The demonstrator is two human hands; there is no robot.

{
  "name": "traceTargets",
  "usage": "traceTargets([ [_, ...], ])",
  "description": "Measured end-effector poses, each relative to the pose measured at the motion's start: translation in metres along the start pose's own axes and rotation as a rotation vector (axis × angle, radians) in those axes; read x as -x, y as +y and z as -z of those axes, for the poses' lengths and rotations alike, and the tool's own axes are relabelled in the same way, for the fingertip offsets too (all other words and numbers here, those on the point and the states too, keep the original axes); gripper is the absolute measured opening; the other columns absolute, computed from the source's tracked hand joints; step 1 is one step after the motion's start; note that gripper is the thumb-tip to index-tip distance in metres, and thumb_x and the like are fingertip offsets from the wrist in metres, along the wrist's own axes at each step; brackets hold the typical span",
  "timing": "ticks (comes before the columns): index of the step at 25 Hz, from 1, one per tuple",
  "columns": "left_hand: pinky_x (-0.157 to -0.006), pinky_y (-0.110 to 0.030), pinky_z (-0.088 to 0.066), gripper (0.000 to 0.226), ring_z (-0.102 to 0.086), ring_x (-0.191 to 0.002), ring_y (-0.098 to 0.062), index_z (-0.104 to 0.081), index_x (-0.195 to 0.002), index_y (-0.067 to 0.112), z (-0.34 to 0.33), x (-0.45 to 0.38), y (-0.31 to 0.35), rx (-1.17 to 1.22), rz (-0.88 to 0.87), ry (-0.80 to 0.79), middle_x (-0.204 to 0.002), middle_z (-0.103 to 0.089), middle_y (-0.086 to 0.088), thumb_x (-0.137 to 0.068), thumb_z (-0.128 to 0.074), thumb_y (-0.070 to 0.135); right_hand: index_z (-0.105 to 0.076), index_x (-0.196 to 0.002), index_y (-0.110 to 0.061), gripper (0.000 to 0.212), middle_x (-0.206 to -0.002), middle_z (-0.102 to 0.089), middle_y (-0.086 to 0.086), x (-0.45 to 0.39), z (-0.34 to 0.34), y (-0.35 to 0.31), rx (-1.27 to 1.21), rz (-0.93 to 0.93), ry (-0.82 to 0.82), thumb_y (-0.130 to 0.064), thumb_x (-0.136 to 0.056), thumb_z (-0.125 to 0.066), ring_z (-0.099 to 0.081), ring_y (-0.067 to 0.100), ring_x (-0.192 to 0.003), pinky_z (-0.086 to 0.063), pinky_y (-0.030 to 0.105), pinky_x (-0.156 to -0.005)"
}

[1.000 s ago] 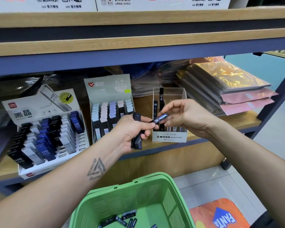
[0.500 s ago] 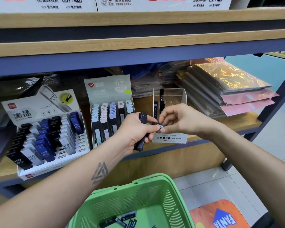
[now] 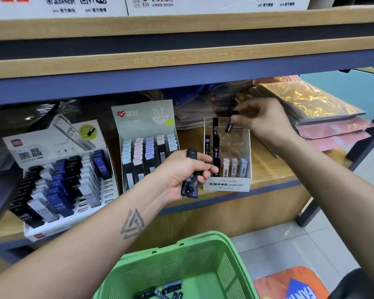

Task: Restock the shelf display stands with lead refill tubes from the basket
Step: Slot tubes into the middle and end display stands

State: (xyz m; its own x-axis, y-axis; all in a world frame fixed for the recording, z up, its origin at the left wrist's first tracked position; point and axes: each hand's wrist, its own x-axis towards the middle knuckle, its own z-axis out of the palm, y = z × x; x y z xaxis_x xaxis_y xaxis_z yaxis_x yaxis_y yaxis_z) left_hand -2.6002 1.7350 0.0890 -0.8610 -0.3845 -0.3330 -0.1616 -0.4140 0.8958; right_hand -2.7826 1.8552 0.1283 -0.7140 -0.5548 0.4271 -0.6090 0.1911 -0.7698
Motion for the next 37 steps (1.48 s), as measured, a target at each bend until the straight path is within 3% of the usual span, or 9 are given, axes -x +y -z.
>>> traceTargets([
  [4,-0.043,-0.018,-0.044,0.018,-0.055,-0.053,-0.014,-0.059,-0.105,-0.005,0.003,-0.003,0.003,-0.010,-0.019,0.018,-0.085,-0.069,-0.025,-0.091,-0.054,-0.015,-0.074,-0.112,-0.014,0.024,-0.105,-0.072,-0.004,-0.019,-0.027,0.009,0.048,0.012,0.099,-0.010,-0.088,-0.076,-0.067,0.011,-0.098,-0.055,0.028,-0.092],
  [10,-0.042,-0.019,-0.043,0.017,-0.056,-0.053,-0.015,-0.059,-0.103,-0.004,0.008,-0.007,0.002,-0.034,-0.026,0.045,-0.085,-0.070,-0.025,-0.091,-0.054,-0.015,-0.072,-0.101,-0.015,0.016,-0.093,-0.068,-0.004,-0.026,-0.056,0.026,0.231,0.137,0.081,-0.008,-0.087,-0.075,-0.066,0.013,-0.088,-0.055,0.028,-0.081],
  [15,-0.043,-0.020,-0.044,0.016,-0.056,-0.053,-0.015,-0.059,-0.102,-0.003,0.010,-0.009,0.002,-0.039,-0.021,0.058,-0.085,-0.070,-0.025,-0.092,-0.054,-0.014,-0.075,-0.111,-0.009,0.019,-0.113,-0.073,0.008,-0.025,-0.066,0.032,0.341,0.193,0.074,-0.005,-0.093,-0.068,-0.067,0.019,-0.104,-0.051,0.027,-0.091],
  [20,-0.044,-0.020,-0.044,0.017,-0.057,-0.055,-0.016,-0.059,-0.104,-0.003,0.011,-0.006,0.003,-0.030,-0.021,0.070,-0.085,-0.070,-0.024,-0.092,-0.053,-0.014,-0.074,-0.114,-0.008,0.029,-0.103,-0.071,0.005,-0.024,-0.065,0.031,0.429,0.211,0.026,0.000,-0.095,-0.054,-0.063,0.019,-0.093,-0.047,0.025,-0.079],
  [22,-0.045,-0.020,-0.046,0.017,-0.057,-0.055,-0.016,-0.059,-0.104,-0.004,0.010,-0.004,0.003,-0.014,-0.027,0.074,-0.085,-0.069,-0.025,-0.092,-0.053,-0.014,-0.073,-0.119,-0.012,0.031,-0.114,-0.071,0.006,-0.023,-0.062,0.025,0.433,0.227,0.043,-0.004,-0.094,-0.057,-0.065,0.021,-0.102,-0.052,0.030,-0.084],
  [29,-0.068,-0.038,-0.063,0.028,-0.073,-0.084,-0.041,-0.056,-0.113,-0.013,0.005,-0.001,0.008,0.217,-0.122,0.087,-0.101,-0.067,-0.035,-0.087,-0.054,-0.022,-0.074,-0.098,-0.010,0.019,-0.095,-0.071,0.010,0.025,-0.043,-0.029,-0.239,0.125,-0.482,-0.018,-0.083,-0.082,-0.067,0.016,-0.084,-0.057,0.035,-0.078],
  [31,-0.063,-0.043,-0.062,0.030,-0.072,-0.081,-0.039,-0.059,-0.111,-0.014,0.003,-0.002,0.011,0.214,-0.124,0.126,-0.104,-0.066,-0.035,-0.083,-0.054,-0.025,-0.076,-0.097,-0.018,0.026,-0.104,-0.066,0.009,0.031,-0.034,-0.035,-0.199,0.244,-0.713,-0.020,-0.075,-0.089,-0.065,0.022,-0.097,-0.055,0.038,-0.086],
  [33,-0.066,-0.050,-0.061,0.040,-0.070,-0.082,-0.042,-0.057,-0.118,-0.016,0.005,-0.003,0.010,0.246,-0.079,0.147,-0.111,-0.062,-0.040,-0.080,-0.051,-0.027,-0.078,-0.100,-0.026,0.034,-0.113,-0.056,0.003,0.033,-0.033,-0.037,-0.032,0.350,-0.869,-0.022,-0.069,-0.092,-0.058,0.014,-0.106,-0.049,0.023,-0.089],
  [37,-0.054,-0.040,-0.060,0.041,-0.072,-0.077,-0.037,-0.059,-0.118,-0.011,0.007,-0.001,0.006,0.311,-0.025,0.142,-0.108,-0.066,-0.034,-0.081,-0.047,-0.023,-0.081,-0.102,-0.022,0.033,-0.115,-0.050,0.001,0.038,-0.042,-0.037,-0.001,0.405,-0.846,-0.017,-0.071,-0.091,-0.052,0.012,-0.111,-0.048,0.018,-0.089],
])
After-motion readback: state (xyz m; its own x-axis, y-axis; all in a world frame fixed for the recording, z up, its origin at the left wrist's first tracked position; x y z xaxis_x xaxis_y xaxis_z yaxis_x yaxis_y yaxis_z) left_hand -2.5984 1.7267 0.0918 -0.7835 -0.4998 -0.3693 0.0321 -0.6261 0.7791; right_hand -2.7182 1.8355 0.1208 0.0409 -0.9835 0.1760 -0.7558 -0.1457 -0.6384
